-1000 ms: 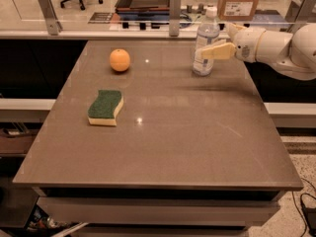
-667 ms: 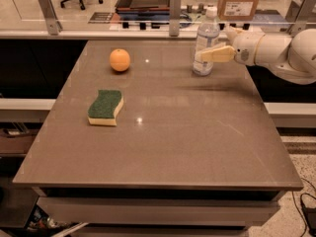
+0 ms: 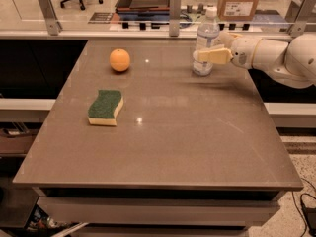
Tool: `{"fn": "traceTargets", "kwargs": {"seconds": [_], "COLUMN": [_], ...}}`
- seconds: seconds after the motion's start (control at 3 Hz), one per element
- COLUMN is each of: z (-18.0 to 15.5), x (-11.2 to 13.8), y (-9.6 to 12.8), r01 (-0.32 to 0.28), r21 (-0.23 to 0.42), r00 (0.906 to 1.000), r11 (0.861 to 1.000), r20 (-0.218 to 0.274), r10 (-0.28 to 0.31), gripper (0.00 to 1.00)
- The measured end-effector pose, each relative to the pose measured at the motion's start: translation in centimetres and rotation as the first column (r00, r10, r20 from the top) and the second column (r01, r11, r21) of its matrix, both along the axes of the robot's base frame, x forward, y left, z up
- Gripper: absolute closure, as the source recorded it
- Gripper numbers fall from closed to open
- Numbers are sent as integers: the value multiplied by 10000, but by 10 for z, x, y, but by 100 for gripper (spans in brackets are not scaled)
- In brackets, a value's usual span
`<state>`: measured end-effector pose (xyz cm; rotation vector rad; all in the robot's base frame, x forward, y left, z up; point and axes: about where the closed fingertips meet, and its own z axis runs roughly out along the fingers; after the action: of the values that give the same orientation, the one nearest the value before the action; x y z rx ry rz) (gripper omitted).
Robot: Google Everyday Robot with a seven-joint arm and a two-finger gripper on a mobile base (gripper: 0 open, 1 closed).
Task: Knock blue plastic bottle over
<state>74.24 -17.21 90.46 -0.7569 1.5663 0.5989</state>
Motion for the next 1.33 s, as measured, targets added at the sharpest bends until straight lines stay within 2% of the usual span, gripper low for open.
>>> {"fn": "traceTargets", "kwargs": {"seconds": [1.0, 1.33], "z": [-1, -1], "x": [1, 2], "y": [10, 13], "r01": [-138, -180], "r21": [24, 32], "r00": [9999, 9998], "r11": [9999, 9998], "r20": [-19, -25], "r10": [138, 180], "gripper": [87, 100]}}
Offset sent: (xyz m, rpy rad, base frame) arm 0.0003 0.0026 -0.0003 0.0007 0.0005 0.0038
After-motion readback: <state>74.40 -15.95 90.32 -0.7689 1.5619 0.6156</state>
